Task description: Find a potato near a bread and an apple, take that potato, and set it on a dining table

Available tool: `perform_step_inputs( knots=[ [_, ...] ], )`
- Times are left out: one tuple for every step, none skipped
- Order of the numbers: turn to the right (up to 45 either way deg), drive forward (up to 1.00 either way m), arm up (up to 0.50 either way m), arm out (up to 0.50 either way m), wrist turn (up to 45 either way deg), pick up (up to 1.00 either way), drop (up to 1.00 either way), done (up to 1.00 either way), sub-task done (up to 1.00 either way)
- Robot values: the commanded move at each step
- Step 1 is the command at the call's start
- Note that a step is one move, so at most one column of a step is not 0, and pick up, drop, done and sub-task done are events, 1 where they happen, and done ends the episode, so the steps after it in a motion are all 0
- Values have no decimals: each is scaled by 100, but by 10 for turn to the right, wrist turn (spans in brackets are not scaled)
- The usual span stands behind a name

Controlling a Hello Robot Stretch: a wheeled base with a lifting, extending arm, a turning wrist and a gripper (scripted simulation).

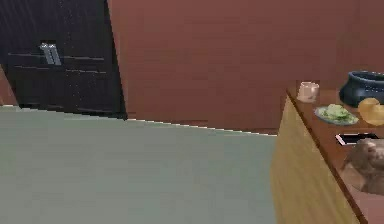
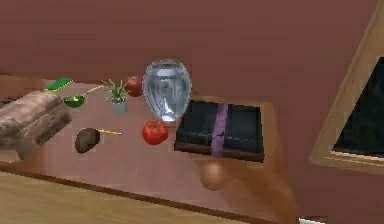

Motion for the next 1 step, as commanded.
perform_step_inputs(
  knots=[
    [-450, 0, 0, 0, 0, 0, 0, 0, 0]
  ],
)
